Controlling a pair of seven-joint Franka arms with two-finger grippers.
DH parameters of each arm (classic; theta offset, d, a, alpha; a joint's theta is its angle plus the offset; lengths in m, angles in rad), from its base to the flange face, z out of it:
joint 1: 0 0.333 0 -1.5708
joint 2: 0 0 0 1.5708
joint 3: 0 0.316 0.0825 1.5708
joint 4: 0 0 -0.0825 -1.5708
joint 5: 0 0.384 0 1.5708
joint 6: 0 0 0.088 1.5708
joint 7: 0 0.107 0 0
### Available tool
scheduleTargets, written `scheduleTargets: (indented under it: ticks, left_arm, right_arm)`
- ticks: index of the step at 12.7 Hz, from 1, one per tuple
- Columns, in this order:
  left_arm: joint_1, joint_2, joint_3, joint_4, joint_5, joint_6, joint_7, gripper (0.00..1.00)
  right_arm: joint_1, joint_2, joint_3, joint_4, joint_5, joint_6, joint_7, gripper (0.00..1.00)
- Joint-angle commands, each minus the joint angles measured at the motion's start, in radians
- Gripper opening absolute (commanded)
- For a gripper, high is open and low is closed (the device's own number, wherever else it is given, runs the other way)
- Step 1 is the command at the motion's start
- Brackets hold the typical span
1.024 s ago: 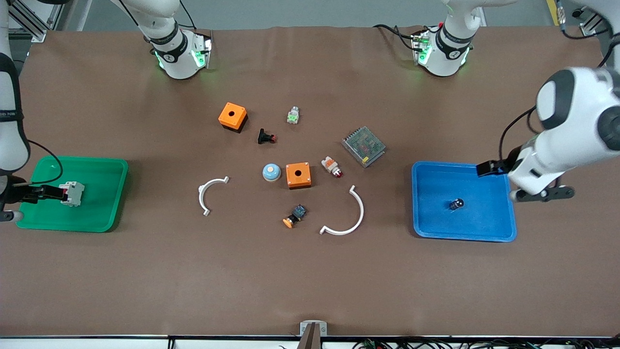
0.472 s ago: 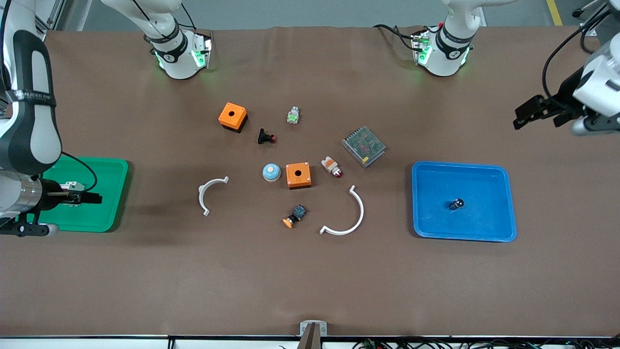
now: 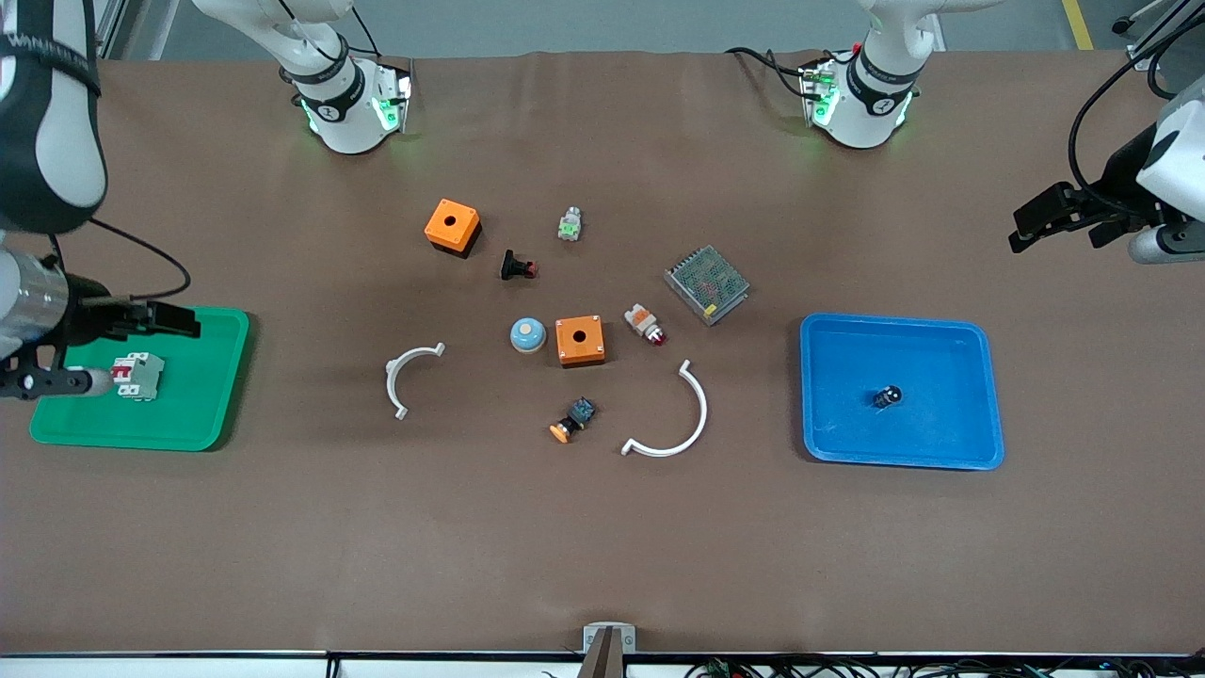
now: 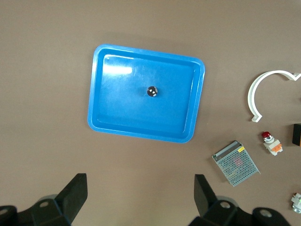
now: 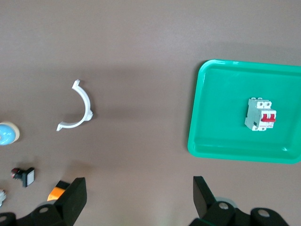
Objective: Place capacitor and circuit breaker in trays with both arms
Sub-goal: 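Open the right gripper and lift away from the green tray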
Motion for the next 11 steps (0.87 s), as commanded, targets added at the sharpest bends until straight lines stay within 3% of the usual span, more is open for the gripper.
scheduleTargets:
  ticks: [1, 11]
  left_arm:
    - [0.009, 0.010, -0.007, 0.035, -0.008, -0.027, -0.004, 1.00]
    - [-0.004, 0.004, -0.003, 0.037, -0.007, -0.027, -0.007, 1.00]
  right_arm:
    - [0.011, -0.022, 0.001, -0.010, 0.012, -0.021, 0.011, 1.00]
    - [0.031, -0.019, -0.007, 0.054, 0.014, -0.035, 0.006, 1.00]
